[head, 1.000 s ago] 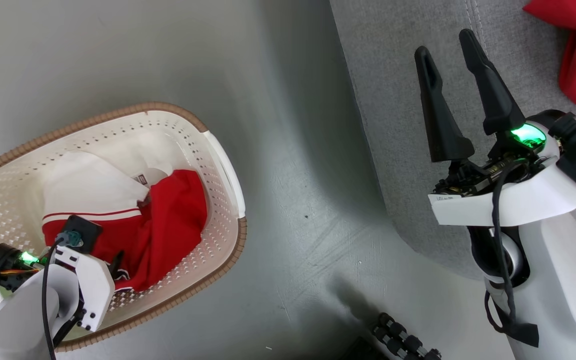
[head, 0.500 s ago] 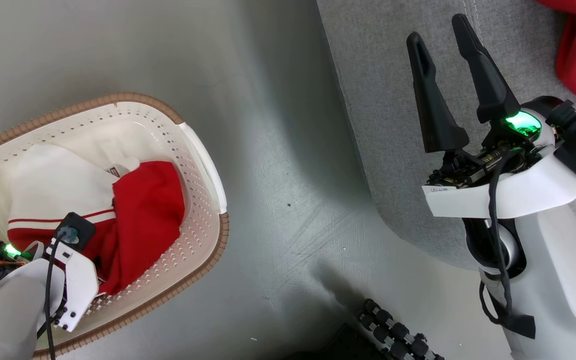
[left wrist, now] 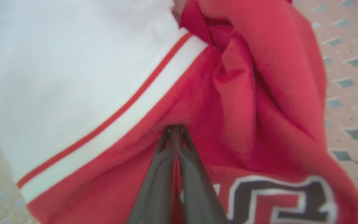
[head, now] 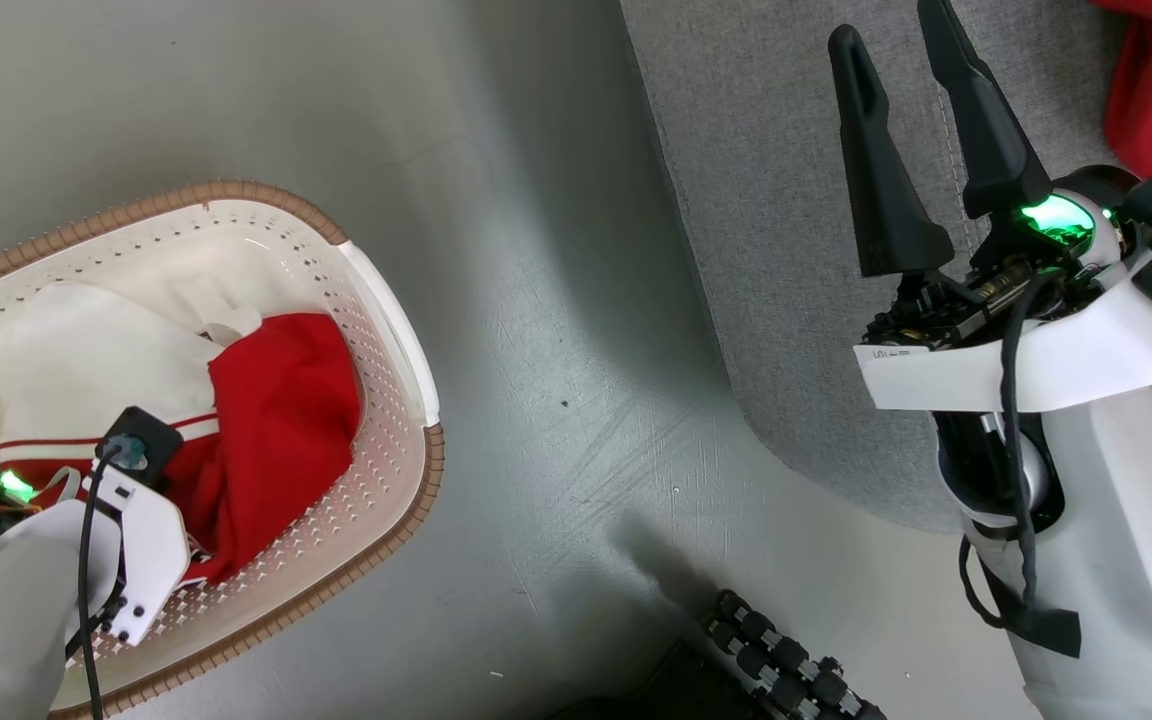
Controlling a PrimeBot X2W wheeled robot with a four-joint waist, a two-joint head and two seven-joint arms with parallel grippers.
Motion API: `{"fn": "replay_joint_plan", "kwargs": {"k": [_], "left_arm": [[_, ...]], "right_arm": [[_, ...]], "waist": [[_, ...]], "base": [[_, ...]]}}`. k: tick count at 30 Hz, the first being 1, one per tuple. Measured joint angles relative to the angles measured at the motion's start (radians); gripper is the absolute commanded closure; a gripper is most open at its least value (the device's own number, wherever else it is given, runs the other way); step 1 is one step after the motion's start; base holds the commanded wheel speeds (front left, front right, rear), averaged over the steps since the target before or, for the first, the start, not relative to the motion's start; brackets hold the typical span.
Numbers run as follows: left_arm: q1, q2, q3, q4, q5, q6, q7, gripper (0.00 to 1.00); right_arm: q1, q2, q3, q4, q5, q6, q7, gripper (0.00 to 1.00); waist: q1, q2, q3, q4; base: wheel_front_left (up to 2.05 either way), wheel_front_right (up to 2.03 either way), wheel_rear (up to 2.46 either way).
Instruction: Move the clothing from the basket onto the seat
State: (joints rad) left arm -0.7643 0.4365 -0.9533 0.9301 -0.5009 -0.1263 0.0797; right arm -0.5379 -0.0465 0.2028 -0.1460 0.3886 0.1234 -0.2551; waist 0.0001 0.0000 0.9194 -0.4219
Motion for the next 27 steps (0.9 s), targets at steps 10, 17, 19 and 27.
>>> {"fn": "replay_joint_plan", "kwargs": {"k": [10,17,19,27], "left_arm": [[-0.027,-0.007,0.001,-0.022,-0.037,0.0,-0.066,1.0],[-0.03,-0.01,0.002,-0.036,-0.066,0.0,-0.123,1.0],[-0.03,-0.014,0.0,-0.041,-0.073,0.0,-0.139,1.0],[-0.03,-0.022,0.0,-0.072,-0.119,0.0,-0.216,1.0]], "right_arm": [[-0.007,0.001,-0.019,0.001,0.008,0.0,0.0,0.0],[-0.026,0.001,-0.026,0.009,0.007,0.0,0.0,0.0],[-0.026,0.001,-0.029,0.018,0.006,0.0,0.0,0.0],[-0.025,0.001,-0.042,0.027,-0.003,0.0,0.0,0.0]], "waist": [[0.0,0.0,-0.015,0.006],[0.0,0.0,-0.038,0.016],[0.0,0.0,-0.047,0.02],[0.0,0.0,-0.091,0.037]], "base": [[0.0,0.0,0.0],[0.0,0.0,0.0],[0.0,0.0,0.0],[0.0,0.0,0.0]]}}
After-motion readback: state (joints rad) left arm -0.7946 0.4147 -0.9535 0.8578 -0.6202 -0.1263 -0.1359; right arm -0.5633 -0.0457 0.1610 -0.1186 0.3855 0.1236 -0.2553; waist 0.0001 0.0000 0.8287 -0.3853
